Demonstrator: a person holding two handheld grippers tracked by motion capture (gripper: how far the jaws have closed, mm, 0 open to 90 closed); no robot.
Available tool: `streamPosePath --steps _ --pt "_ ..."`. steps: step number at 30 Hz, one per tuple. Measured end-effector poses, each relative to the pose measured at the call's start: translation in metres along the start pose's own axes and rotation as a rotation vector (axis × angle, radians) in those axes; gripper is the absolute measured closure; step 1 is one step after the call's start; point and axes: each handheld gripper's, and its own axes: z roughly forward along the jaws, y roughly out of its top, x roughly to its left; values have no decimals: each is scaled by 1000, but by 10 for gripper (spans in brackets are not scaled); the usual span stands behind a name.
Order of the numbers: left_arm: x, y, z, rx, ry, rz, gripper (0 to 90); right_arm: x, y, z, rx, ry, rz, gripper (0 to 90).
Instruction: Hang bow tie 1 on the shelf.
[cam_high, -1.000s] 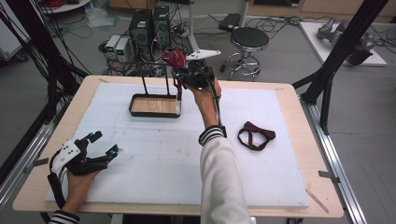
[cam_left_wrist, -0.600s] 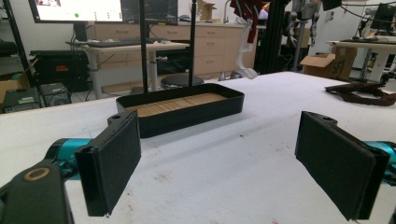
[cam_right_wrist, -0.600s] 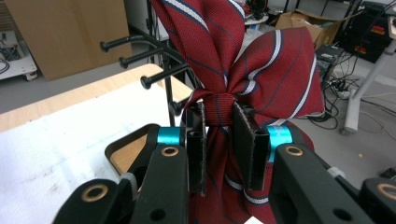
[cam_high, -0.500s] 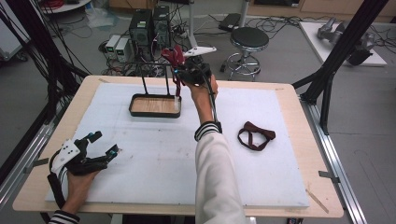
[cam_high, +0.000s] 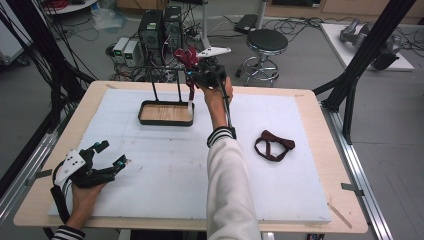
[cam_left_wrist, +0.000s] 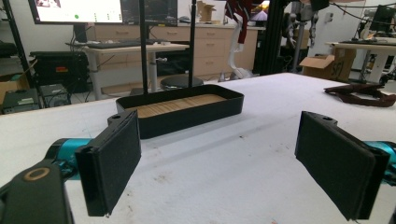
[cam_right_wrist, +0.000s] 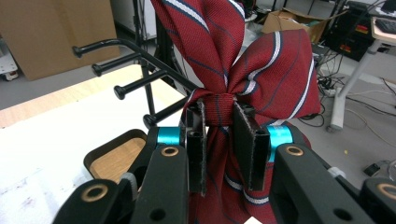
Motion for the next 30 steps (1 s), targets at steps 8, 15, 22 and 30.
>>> streamPosePath --steps 8,15,22,30 --pt "0 0 0 0 -1 1 148 -4 -3 2 -3 -10 10 754" --pt "0 0 0 1 -1 2 148 -6 -4 4 11 -27 11 754" --pt "0 0 0 0 -1 3 148 -12 -8 5 27 -46 20 752" --pt "0 0 -1 1 -1 2 148 -16 -11 5 44 -56 27 745"
